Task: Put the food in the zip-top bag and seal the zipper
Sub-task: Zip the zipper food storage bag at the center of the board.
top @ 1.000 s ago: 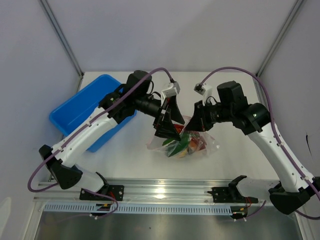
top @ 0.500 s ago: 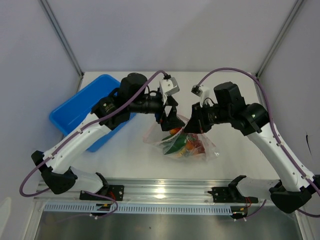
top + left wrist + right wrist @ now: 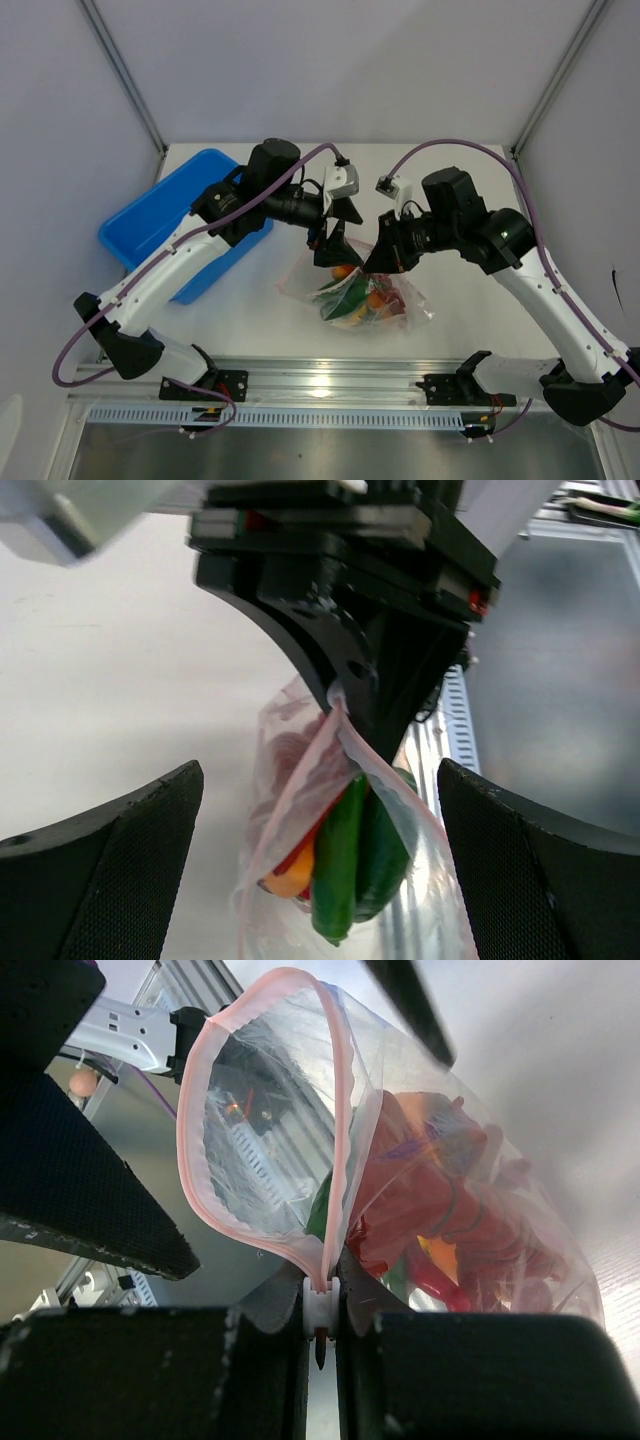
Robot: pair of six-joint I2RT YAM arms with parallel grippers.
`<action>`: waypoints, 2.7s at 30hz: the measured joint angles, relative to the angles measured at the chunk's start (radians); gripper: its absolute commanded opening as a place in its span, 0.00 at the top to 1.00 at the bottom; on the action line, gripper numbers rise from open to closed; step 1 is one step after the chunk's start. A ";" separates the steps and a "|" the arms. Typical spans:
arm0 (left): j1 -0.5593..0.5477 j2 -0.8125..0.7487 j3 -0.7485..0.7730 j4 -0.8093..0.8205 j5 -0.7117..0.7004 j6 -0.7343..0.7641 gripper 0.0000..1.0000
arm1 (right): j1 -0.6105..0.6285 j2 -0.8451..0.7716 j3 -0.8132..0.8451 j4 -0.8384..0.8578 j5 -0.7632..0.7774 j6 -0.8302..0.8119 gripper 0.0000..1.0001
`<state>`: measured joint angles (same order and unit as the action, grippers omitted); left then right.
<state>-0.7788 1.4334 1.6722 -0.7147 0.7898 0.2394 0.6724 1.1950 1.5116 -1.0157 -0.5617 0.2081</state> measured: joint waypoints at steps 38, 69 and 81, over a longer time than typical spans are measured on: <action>-0.084 -0.069 -0.190 -0.056 -0.241 -0.024 0.63 | 0.001 0.101 0.074 0.005 0.008 0.072 1.00; -0.085 -0.068 -0.195 -0.103 -0.222 -0.049 0.22 | 0.005 0.119 0.075 0.034 0.119 0.238 1.00; -0.085 -0.142 -0.258 -0.108 -0.296 -0.073 0.29 | 0.013 0.120 0.134 -0.013 0.217 0.323 1.00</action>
<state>-0.8639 1.2911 1.4143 -0.8223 0.4942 0.1661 0.6857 1.3148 1.6451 -1.0286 -0.3450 0.5316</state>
